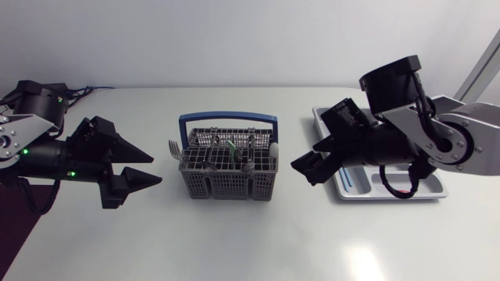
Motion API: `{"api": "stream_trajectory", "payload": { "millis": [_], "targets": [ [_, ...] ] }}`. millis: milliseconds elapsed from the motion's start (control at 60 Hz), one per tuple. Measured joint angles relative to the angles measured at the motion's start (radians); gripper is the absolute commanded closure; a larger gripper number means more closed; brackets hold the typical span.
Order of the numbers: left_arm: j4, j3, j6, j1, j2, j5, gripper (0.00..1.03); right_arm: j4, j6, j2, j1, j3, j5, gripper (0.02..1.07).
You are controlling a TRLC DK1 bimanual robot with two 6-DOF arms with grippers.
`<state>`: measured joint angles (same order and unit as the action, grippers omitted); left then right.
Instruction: Unload the cutlery basket into the drawer organizer.
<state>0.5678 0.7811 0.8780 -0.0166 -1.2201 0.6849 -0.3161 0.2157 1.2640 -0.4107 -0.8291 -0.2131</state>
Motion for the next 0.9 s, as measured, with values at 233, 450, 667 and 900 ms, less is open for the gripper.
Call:
{"api": "stream_trajectory", "payload": {
  "millis": [233, 450, 667, 900],
  "targets": [
    [0.09, 0.121, 0.123, 0.013, -0.072, 0.086, 0.04, -0.019, 0.018, -0.019, -0.016, 0.034, -0.031, 0.08],
    [0.185, 0.227, 0.21, 0.011, -0.183, 0.15, 0.05, -0.021, 0.021, -0.019, -0.048, 0.045, -0.038, 0.08],
    [0.301, 0.321, 0.3, 0.004, -0.29, 0.203, 0.12, -0.014, 0.021, 0.005, -0.065, 0.045, -0.038, 0.08],
    [0.435, 0.384, 0.414, 0.004, -0.38, 0.28, 0.44, 0.005, 0.021, 0.047, -0.067, 0.045, -0.038, 0.08]
  ]
}}
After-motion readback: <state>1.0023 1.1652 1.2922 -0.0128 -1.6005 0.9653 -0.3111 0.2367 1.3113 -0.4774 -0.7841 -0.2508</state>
